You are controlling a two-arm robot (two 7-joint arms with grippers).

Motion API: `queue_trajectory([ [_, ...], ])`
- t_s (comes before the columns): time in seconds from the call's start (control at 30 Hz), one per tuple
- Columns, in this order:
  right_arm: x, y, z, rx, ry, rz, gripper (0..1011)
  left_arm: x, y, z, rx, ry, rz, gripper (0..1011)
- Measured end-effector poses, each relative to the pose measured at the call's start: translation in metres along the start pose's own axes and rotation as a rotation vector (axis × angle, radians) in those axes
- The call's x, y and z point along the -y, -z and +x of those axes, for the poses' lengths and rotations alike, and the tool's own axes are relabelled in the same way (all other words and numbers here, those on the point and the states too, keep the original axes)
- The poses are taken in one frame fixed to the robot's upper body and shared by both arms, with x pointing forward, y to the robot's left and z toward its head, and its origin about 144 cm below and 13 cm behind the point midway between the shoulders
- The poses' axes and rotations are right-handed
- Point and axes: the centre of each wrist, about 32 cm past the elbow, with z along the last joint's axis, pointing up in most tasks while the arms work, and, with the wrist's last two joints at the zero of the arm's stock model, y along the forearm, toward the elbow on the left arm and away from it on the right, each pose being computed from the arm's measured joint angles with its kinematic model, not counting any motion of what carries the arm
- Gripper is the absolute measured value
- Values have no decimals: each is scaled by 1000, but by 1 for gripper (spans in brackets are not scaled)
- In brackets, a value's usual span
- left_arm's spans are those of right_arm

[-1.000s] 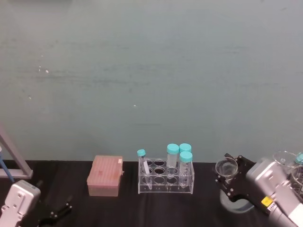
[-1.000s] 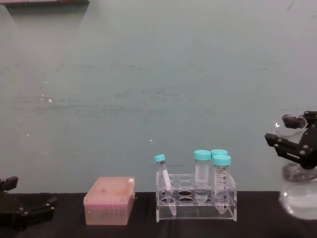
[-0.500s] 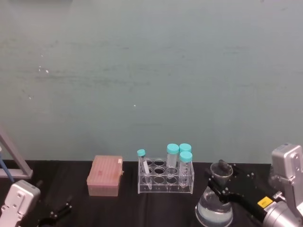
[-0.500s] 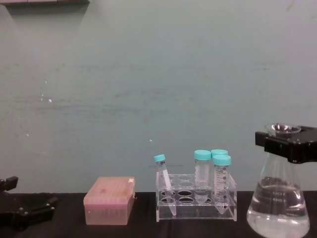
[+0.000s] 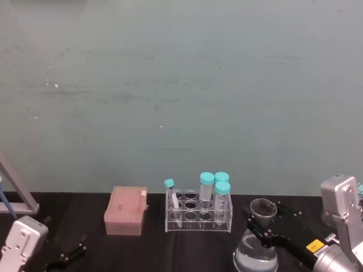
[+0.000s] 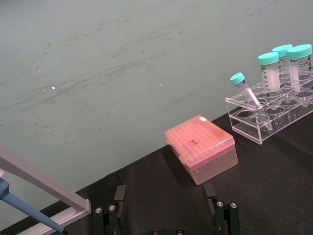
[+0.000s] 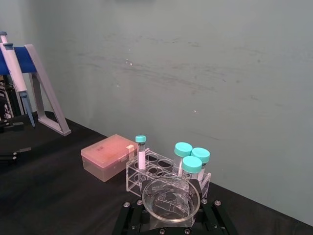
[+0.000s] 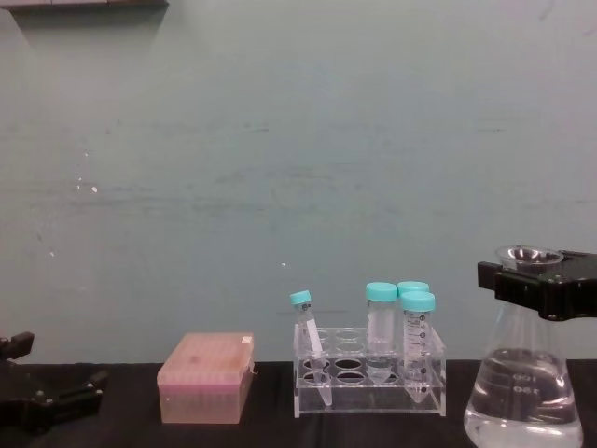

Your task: Pick up the beaker with the right gripper, shake it three times, and then put it down.

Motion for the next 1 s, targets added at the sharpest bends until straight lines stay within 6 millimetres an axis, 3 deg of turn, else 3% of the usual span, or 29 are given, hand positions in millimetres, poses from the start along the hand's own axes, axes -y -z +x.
queue_trajectory([
  [1.0,-10,4,-6,-27,32,-2,478,0,0,0,0,0,0,1000],
])
